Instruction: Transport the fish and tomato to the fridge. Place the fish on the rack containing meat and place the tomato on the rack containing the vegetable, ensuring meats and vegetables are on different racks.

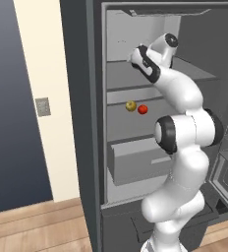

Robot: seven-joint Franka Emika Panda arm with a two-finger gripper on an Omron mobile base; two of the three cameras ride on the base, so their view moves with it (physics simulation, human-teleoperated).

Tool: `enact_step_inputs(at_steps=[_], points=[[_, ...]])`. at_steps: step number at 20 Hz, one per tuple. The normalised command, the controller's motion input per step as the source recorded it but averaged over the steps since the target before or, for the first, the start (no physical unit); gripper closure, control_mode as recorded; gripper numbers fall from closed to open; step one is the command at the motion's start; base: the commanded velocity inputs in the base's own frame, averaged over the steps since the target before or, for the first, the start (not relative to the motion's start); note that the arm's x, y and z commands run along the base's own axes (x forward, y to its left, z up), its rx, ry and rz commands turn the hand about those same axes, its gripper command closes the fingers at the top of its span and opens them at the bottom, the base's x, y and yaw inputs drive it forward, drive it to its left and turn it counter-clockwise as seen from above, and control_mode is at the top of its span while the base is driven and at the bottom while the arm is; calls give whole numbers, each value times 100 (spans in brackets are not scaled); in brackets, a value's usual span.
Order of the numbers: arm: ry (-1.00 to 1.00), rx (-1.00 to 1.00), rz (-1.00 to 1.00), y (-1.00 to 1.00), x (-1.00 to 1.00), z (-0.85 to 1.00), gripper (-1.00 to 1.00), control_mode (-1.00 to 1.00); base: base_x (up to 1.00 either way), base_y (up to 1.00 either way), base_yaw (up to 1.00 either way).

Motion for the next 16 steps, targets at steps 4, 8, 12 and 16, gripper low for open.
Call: enact_step_inputs(at_steps=[4,8,12,16], points=[[20,0,0,11,95,-100,100,-100,0,0,0],[2,0,0,16,13,-39,-100,-100,0,0,0],[-6,4,0,2,-93,3,-100,-100,0,0,0],[-11,1,0,4,-100,-3,-100,-100,0,0,0]])
